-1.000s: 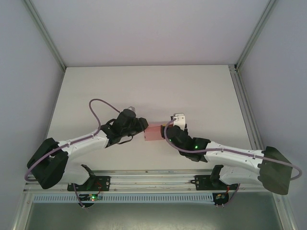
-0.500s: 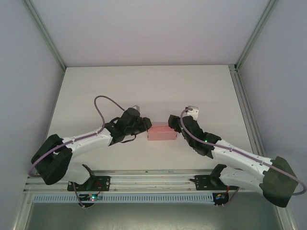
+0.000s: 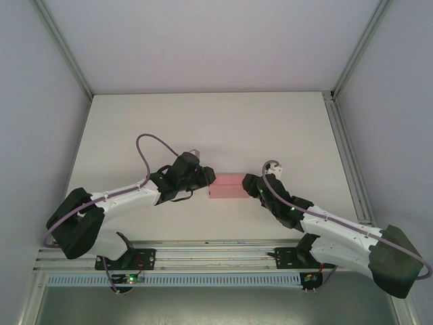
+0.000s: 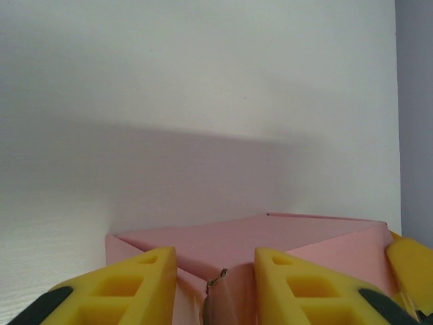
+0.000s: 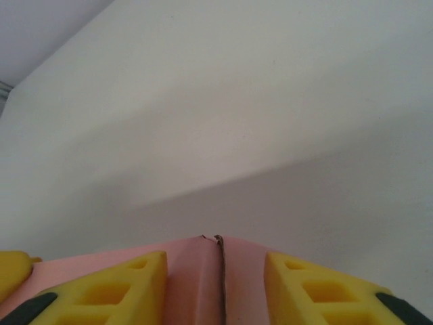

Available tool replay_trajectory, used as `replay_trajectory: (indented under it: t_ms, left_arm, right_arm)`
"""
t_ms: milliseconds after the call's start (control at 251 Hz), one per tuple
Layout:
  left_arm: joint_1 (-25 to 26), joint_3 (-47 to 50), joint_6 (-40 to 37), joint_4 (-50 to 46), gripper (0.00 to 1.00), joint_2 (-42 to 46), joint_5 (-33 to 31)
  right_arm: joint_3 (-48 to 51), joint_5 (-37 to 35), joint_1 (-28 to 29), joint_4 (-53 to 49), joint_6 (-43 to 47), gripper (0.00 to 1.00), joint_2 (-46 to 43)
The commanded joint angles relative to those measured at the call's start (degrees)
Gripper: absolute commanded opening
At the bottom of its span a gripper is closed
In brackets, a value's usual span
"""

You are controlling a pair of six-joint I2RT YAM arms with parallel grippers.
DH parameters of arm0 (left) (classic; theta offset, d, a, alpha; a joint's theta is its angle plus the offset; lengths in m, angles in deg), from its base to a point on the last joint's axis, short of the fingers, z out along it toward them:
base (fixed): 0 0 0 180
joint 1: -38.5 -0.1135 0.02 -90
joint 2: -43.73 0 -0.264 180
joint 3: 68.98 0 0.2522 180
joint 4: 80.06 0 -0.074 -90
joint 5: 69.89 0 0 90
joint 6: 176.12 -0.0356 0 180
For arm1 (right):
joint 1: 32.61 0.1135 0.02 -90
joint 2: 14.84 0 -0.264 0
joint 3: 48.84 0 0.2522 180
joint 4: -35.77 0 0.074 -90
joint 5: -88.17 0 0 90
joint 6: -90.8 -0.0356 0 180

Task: Assemble paper box

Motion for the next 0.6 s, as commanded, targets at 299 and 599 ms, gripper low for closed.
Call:
replay_trajectory:
  t_ms: [299, 599]
  left_arm:
    - [0.93, 10.32, -4.83, -9.01, 0.26, -8.63, 1.34]
    - [7.07, 16.02, -12.62, 1.21, 0.13, -19.53, -3.72]
  right_arm:
    - [10.97, 1.47, -2.67, -4.61, -3.57, 0.19, 4.54]
    - [15.93, 1.77, -1.78, 2.1, 2.6, 0.0, 8.09]
